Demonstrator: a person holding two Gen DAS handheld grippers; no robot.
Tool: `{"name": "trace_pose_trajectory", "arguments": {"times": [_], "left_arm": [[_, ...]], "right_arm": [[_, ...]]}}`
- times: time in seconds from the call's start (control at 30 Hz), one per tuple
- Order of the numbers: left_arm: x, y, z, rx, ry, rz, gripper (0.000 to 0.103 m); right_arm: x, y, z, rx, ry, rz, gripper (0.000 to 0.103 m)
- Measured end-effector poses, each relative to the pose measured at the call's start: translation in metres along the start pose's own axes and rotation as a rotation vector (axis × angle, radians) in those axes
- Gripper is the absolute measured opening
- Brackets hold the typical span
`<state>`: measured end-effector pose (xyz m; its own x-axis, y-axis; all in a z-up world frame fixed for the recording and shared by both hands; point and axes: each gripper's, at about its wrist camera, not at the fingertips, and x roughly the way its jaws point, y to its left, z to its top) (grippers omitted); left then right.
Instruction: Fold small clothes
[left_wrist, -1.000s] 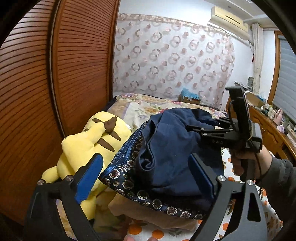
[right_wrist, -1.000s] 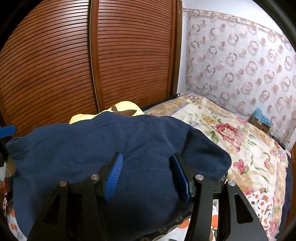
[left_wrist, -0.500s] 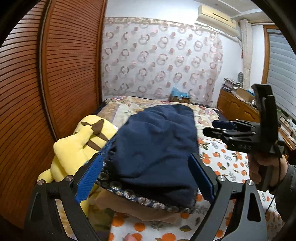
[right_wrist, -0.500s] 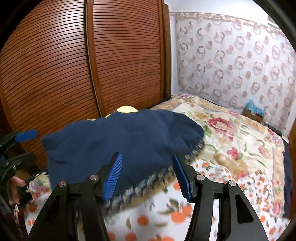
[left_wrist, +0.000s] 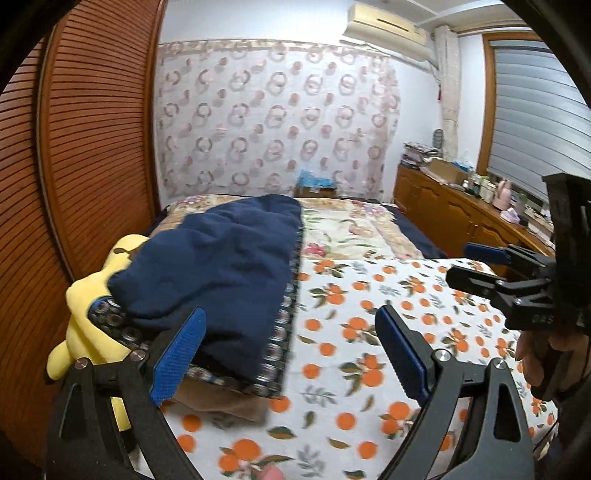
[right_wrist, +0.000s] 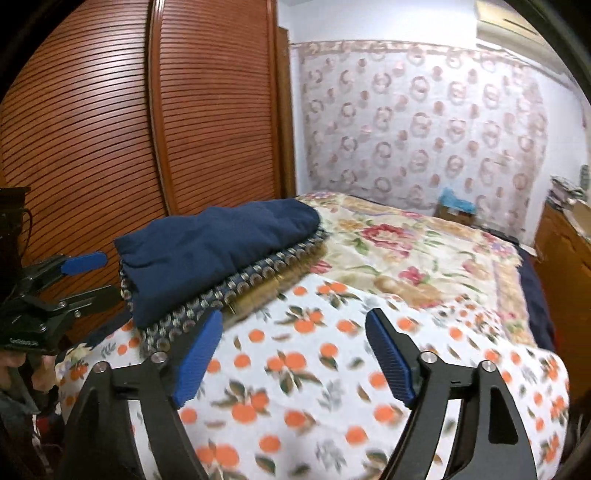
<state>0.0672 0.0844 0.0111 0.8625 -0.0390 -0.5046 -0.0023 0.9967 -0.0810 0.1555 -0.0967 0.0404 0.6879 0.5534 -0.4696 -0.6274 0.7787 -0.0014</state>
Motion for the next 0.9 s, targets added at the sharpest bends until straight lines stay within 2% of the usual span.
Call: {"name": "trace_pose_trajectory", "arguments": {"times": [0.23,0.4,0.7,0.9], "left_arm": [[-0.011,-0.038,-0.004,0.033,0.002,-0.022,0.093],[-0.028,-0.058,0.005,0.04,-0.03,-0.038,0.093],[-0.05,-0.083,0.023,0.06,-0.075,-0.067,0.093],[-0.053,-0.091,0.023,0.076,-0.076,-0.063,0.093]], "right_arm": [[-0.063,0.008,-0.027,0.083,-0.048,-0.145,0.084],[-0.116,0.012,-0.035,0.145,-0.1,-0.253,0.084],[-0.17,0.038,-0.04,0.156,-0.176,-0.306,0.084],[-0.164,0.044,-0.047,0.173,-0.191,-0.31,0.084]]}}
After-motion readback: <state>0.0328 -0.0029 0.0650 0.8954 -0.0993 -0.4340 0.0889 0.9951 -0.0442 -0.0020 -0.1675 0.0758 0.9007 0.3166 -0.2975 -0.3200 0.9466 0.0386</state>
